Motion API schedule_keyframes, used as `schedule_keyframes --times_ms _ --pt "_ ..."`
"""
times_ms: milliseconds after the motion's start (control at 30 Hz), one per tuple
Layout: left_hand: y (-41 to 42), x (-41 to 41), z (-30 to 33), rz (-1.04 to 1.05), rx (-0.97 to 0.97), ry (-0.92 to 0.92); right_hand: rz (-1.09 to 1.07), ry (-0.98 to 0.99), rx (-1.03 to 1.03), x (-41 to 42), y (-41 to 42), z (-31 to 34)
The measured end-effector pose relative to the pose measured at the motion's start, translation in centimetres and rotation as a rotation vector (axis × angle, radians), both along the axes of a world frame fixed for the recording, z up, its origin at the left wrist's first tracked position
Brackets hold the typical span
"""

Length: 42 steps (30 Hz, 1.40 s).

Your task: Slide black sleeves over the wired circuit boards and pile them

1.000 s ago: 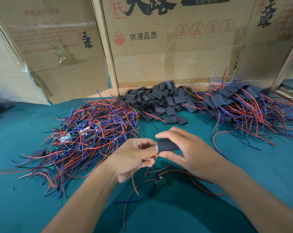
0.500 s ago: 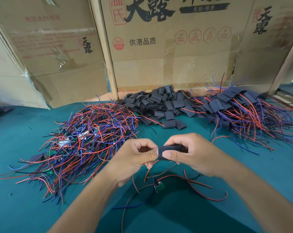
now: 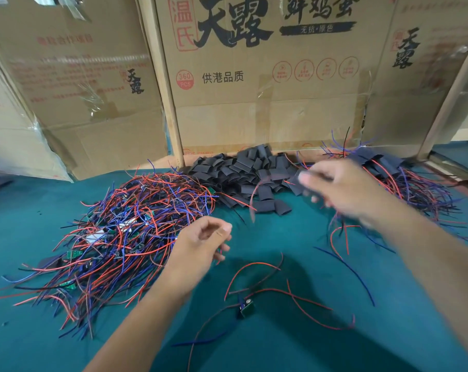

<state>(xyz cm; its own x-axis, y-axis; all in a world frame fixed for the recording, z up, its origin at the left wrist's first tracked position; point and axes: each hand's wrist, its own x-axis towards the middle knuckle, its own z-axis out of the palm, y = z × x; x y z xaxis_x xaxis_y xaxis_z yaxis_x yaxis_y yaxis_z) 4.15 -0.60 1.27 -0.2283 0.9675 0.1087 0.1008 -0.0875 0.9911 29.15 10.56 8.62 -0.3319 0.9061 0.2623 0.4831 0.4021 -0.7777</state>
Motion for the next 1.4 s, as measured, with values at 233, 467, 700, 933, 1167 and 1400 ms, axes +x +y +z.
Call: schedule_keyframes --times_ms 233,467,700,933,1167,1400 --pt "0.3 -0.7 -1.3 0.033 0.155 0.777 -0.716 -0.482 0.057 4.8 12.4 3.9" --pt "0.1 -0.3 -1.9 -0.084 0.132 1.053 0.007 -0.457 0.147 -6.6 6.1 -0.7" --pt "0.2 -0.9 -2.2 -0.025 0.109 1.108 0.173 -0.451 0.134 -17.7 7.2 -3.1" --pt "0.3 -1.1 -2.7 -0.027 0.136 1.141 0.221 -0.580 0.114 -20.6 11.3 -5.5" --pt "0.4 -0.9 -2.7 0.004 0.154 1.155 0.246 -0.598 0.204 -20.7 11.3 -5.2" --pt "0.5 -1.0 -2.9 -0.001 0.148 1.149 0.297 -0.698 0.253 -20.9 11.1 -6.4"
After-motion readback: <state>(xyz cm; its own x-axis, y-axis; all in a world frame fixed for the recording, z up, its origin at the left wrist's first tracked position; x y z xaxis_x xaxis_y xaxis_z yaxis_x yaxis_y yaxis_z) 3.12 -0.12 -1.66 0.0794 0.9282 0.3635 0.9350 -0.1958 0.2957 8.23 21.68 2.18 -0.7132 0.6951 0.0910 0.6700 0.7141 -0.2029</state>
